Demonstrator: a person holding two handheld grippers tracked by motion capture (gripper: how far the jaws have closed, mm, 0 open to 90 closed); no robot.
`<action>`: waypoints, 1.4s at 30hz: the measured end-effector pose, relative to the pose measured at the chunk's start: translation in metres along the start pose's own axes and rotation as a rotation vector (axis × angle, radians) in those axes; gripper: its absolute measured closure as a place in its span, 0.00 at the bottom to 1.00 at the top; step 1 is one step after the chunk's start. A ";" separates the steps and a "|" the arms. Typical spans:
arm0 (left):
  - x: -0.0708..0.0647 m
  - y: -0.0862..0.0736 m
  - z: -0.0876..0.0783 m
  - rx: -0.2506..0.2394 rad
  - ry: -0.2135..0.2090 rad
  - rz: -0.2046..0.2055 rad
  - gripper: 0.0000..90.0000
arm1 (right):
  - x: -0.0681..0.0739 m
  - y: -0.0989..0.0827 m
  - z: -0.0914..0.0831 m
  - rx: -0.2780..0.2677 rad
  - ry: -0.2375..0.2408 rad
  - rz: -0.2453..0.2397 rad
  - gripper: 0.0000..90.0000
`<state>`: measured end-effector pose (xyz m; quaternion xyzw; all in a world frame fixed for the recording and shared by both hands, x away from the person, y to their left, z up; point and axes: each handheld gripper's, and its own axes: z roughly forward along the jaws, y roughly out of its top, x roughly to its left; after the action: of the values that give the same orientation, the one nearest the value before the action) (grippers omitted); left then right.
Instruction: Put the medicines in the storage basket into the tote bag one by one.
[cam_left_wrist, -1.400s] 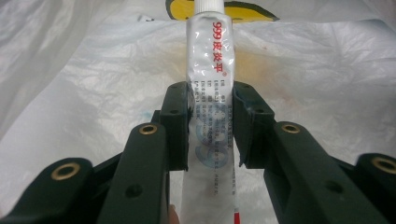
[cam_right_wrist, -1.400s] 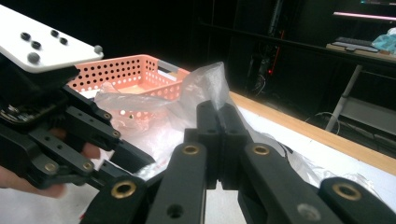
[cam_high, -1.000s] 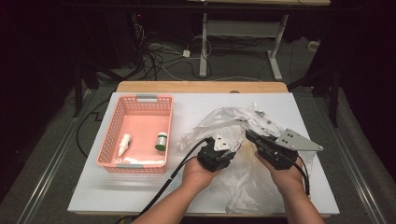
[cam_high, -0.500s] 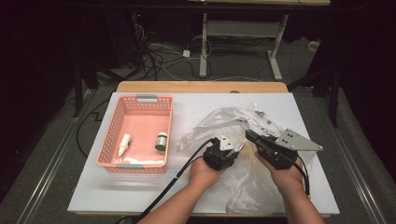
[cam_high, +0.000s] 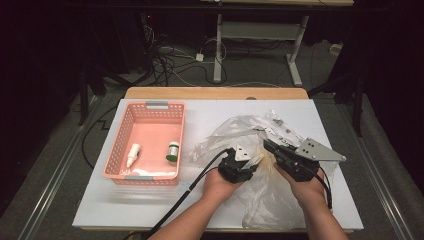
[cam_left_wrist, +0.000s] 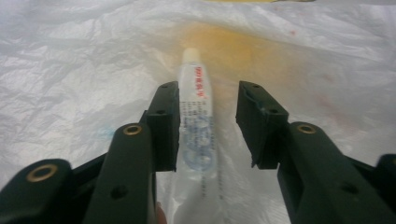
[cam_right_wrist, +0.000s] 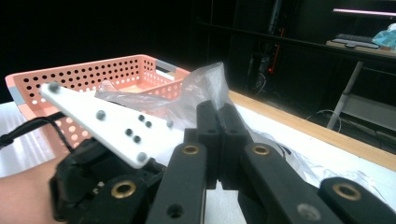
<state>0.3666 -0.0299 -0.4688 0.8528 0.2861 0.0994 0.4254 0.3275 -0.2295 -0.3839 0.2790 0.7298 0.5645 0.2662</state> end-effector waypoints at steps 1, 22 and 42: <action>-0.001 0.000 -0.002 0.001 0.001 0.009 0.61 | 0.000 0.000 0.000 -0.001 0.001 0.001 1.00; -0.012 -0.023 -0.065 -0.062 -0.085 0.006 0.37 | 0.004 0.001 -0.003 0.002 0.004 -0.007 1.00; -0.007 -0.045 -0.104 -0.052 -0.074 -0.014 0.00 | 0.003 0.000 -0.004 0.004 0.000 -0.010 1.00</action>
<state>0.3000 0.0565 -0.4391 0.8426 0.2735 0.0724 0.4583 0.3222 -0.2300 -0.3835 0.2761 0.7321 0.5618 0.2686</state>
